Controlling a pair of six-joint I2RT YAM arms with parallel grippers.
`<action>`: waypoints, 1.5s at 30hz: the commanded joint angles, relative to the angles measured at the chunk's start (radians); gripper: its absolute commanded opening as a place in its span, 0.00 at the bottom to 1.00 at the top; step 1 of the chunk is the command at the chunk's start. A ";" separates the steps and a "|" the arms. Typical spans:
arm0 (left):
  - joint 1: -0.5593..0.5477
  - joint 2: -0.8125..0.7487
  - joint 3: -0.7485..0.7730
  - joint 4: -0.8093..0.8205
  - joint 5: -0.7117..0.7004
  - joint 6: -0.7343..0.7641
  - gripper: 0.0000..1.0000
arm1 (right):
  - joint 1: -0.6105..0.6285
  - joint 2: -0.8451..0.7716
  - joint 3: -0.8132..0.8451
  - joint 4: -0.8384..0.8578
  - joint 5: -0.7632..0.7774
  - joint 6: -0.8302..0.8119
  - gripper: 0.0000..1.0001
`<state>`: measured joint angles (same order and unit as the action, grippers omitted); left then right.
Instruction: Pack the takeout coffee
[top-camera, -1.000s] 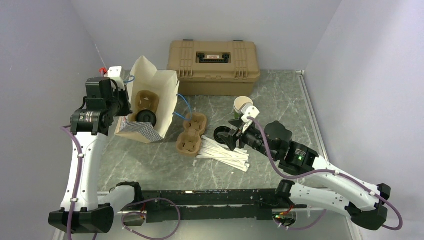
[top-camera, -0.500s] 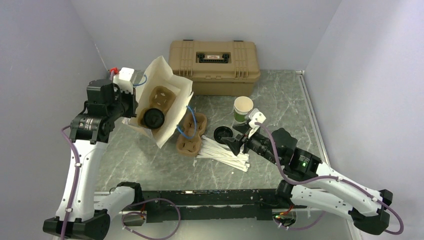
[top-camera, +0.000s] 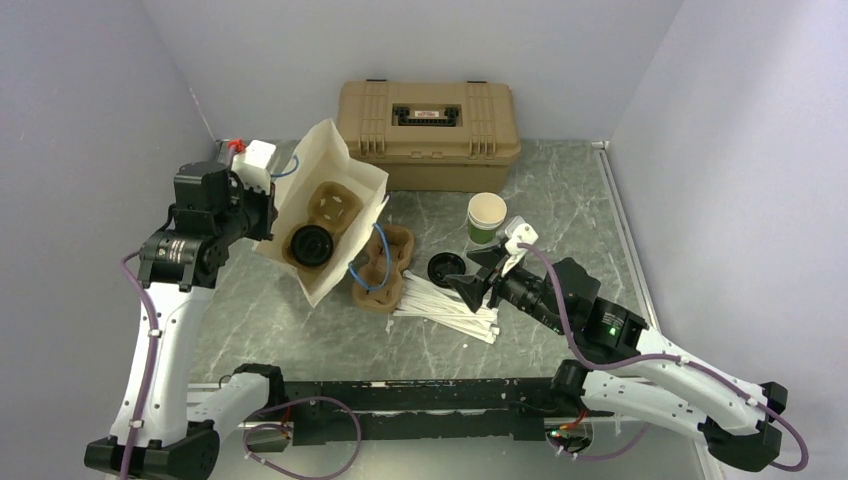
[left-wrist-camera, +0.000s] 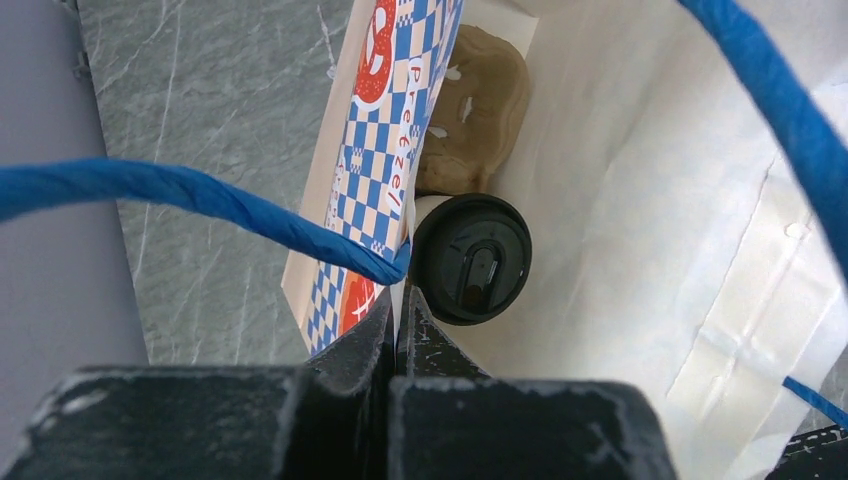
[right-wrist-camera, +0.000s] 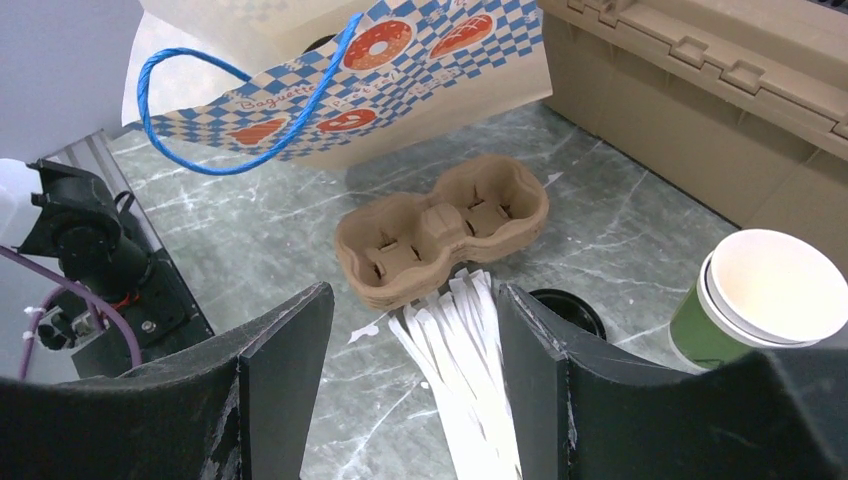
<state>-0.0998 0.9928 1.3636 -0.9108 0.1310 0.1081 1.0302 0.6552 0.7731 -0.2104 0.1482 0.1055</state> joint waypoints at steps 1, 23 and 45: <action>-0.004 -0.052 0.022 0.014 0.010 0.034 0.00 | 0.002 0.008 0.026 0.012 0.019 0.020 0.65; -0.023 -0.148 -0.052 0.059 -0.010 0.212 0.00 | 0.001 -0.040 -0.152 0.119 0.070 -0.087 0.67; -0.081 -0.136 -0.151 0.130 -0.220 0.327 0.00 | -0.001 0.024 -0.210 0.176 0.141 -0.096 0.70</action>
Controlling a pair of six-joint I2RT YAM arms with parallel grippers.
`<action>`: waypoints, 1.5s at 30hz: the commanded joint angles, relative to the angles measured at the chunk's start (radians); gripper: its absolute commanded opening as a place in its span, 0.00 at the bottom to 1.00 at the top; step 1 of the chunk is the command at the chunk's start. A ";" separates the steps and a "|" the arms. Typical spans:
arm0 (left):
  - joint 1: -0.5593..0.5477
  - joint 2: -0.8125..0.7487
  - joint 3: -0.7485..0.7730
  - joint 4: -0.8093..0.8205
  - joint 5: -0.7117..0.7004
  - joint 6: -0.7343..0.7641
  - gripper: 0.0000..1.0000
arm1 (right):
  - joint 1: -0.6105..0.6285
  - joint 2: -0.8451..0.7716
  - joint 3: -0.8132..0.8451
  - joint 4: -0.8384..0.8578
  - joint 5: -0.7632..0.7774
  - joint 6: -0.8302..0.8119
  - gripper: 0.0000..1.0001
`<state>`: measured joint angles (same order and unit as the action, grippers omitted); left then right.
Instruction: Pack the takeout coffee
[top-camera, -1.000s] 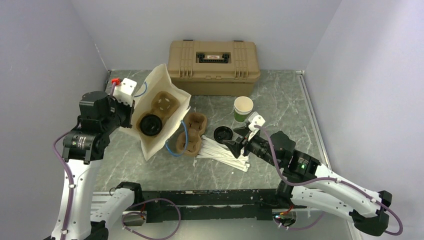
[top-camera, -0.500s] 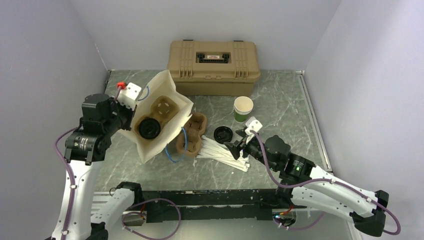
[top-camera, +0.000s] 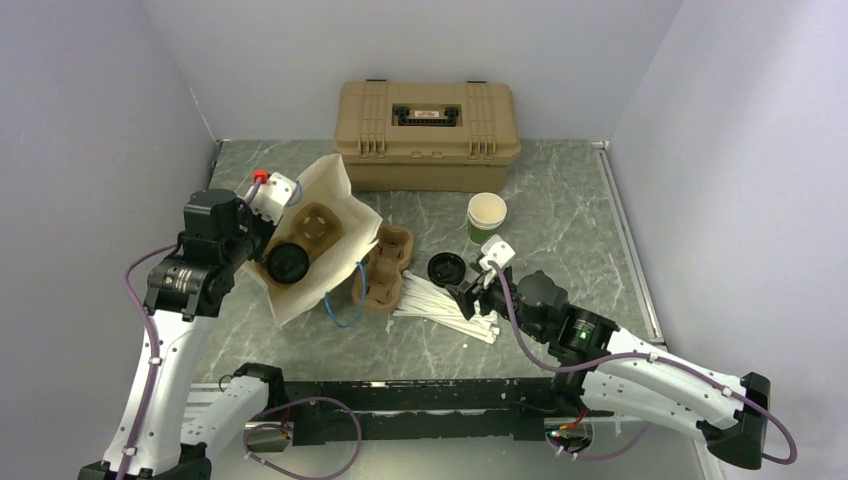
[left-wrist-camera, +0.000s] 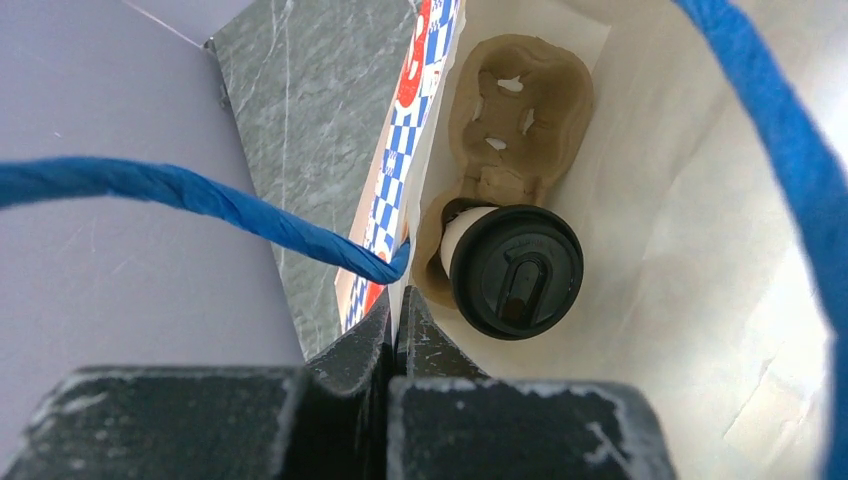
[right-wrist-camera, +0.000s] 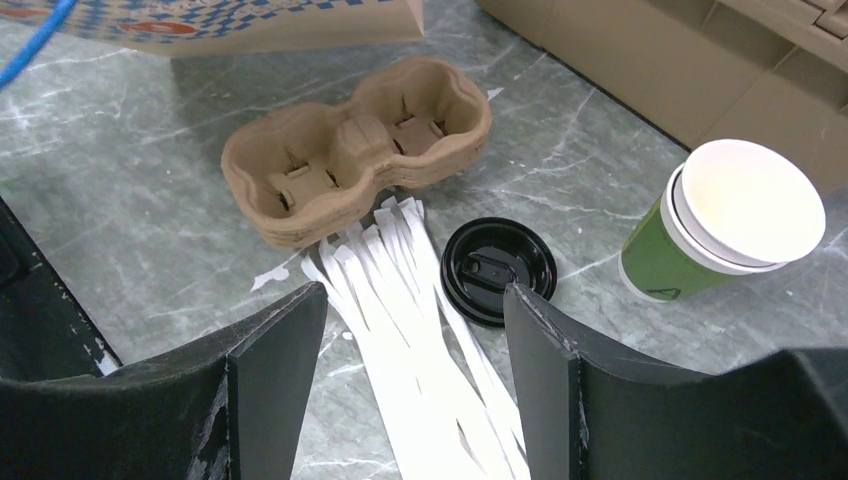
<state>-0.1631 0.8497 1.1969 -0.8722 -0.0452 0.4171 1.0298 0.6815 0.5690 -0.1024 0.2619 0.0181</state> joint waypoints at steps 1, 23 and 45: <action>-0.023 0.010 0.016 0.088 -0.045 0.019 0.00 | 0.000 -0.005 -0.008 0.070 0.030 -0.009 0.70; -0.131 -0.020 -0.035 -0.010 0.086 -0.153 0.00 | -0.004 0.076 -0.016 0.065 0.065 0.037 0.70; -0.197 -0.025 -0.034 -0.048 0.094 -0.246 0.00 | -0.013 0.087 0.010 0.030 0.093 0.029 0.70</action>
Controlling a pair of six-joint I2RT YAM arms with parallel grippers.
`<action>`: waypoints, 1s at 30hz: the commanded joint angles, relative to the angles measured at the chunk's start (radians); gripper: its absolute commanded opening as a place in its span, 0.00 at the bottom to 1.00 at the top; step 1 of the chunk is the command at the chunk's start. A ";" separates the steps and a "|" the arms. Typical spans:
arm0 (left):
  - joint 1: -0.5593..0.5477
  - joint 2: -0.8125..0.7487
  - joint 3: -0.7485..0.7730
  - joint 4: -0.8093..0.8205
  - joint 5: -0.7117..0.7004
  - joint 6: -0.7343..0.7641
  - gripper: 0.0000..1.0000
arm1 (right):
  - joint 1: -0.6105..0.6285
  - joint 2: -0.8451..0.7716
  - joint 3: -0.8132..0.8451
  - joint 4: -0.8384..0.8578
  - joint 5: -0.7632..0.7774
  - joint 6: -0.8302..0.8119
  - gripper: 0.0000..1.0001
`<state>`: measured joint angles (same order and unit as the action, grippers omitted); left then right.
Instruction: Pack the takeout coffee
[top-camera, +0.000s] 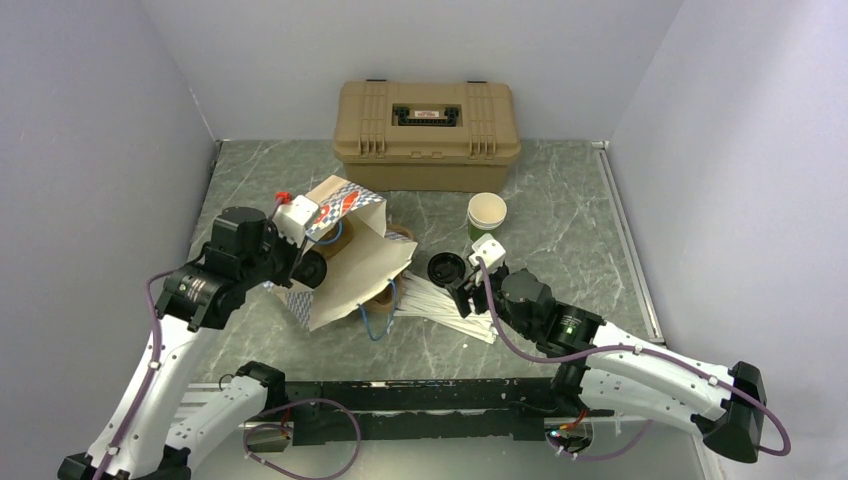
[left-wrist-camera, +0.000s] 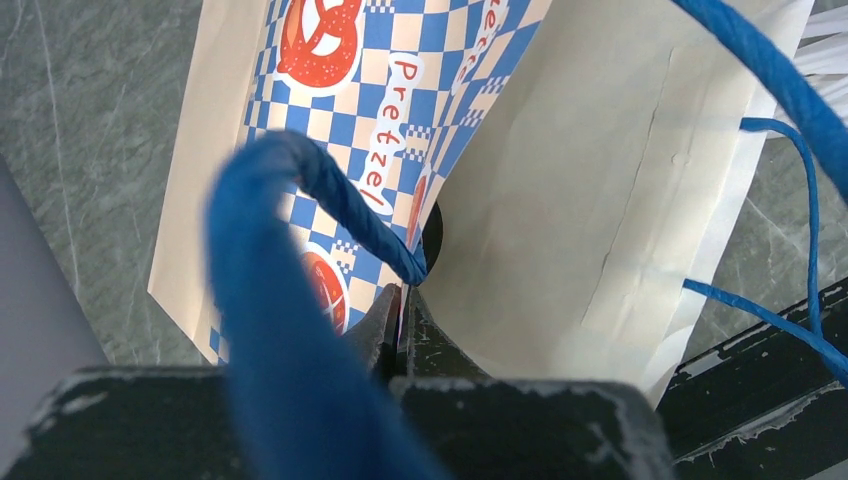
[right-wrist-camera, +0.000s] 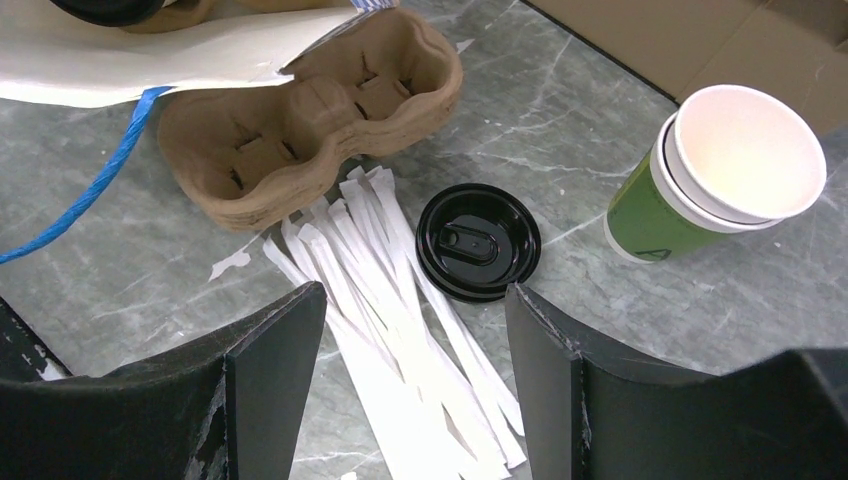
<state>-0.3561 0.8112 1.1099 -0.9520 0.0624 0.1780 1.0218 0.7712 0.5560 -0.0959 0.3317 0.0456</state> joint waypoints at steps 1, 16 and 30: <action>-0.004 0.013 0.058 0.041 -0.024 -0.008 0.00 | -0.005 0.003 0.033 0.008 0.022 0.005 0.70; -0.004 0.090 0.236 -0.018 -0.201 -0.132 0.00 | -0.017 0.208 0.180 -0.192 -0.107 0.066 0.65; 0.006 0.167 0.258 -0.087 -0.323 -0.299 0.00 | -0.029 0.468 0.291 -0.326 -0.252 0.059 0.61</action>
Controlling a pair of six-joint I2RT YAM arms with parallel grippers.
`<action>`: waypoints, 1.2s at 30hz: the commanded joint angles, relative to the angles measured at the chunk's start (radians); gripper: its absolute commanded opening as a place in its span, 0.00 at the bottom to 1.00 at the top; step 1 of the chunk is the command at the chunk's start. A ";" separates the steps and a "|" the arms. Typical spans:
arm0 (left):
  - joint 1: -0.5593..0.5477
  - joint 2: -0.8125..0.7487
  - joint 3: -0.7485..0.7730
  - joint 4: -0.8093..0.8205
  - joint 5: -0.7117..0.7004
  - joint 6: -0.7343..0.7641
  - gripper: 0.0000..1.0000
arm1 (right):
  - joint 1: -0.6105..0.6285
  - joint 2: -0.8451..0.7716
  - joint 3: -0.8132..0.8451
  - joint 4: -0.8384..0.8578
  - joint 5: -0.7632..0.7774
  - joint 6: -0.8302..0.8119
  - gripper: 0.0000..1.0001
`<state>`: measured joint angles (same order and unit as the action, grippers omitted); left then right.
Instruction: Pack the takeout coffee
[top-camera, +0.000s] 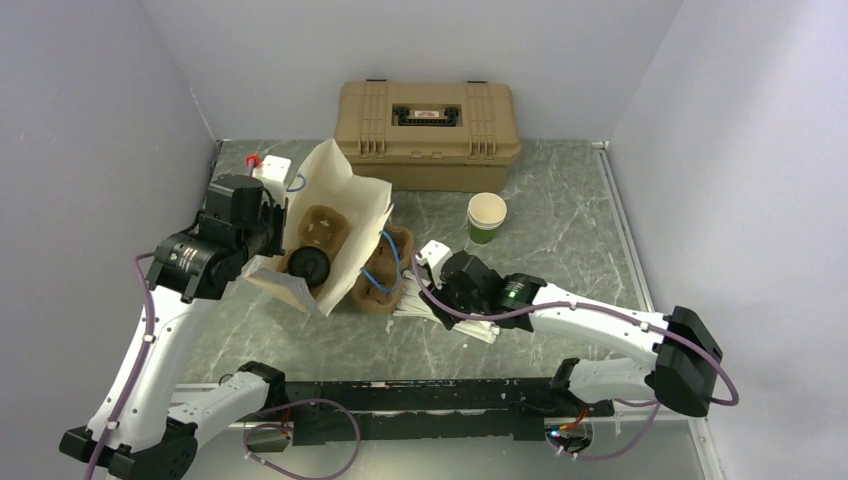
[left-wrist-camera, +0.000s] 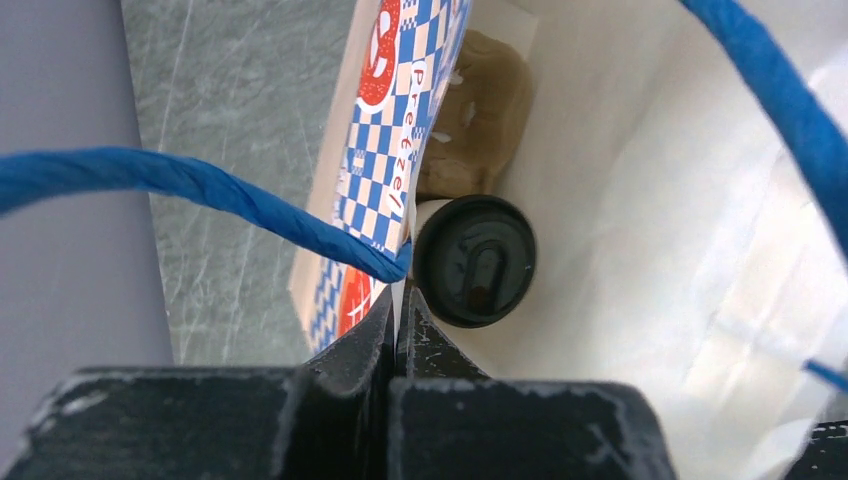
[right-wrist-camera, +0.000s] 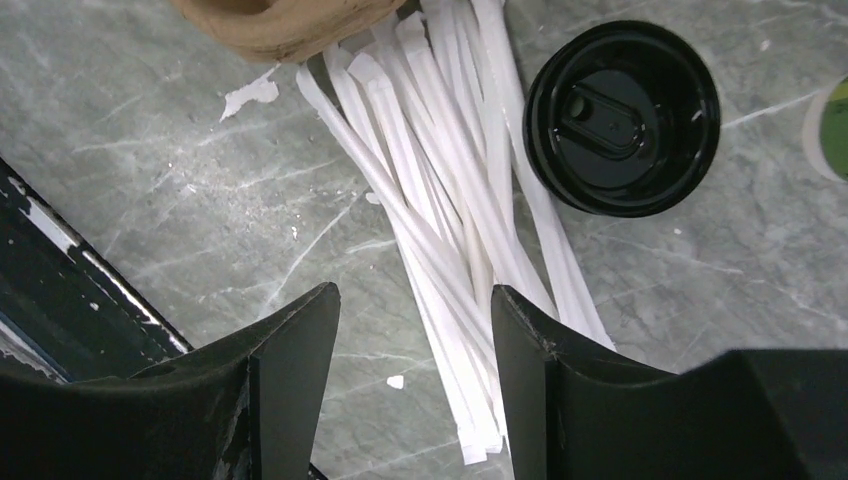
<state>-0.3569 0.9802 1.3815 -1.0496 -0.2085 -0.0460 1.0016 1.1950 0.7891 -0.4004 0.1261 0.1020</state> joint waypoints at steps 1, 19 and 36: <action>0.010 -0.004 -0.030 0.023 -0.037 -0.087 0.00 | -0.012 0.062 0.067 -0.029 -0.046 -0.004 0.60; 0.378 0.032 -0.023 0.070 0.390 -0.185 0.00 | -0.123 0.306 0.207 -0.079 -0.121 -0.077 0.54; 0.429 0.057 -0.059 0.101 0.505 -0.259 0.00 | -0.142 0.452 0.241 -0.078 -0.134 -0.093 0.43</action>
<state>0.0540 1.0386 1.3785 -1.0130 0.2150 -0.2531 0.8639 1.6245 0.9855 -0.4778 -0.0265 0.0196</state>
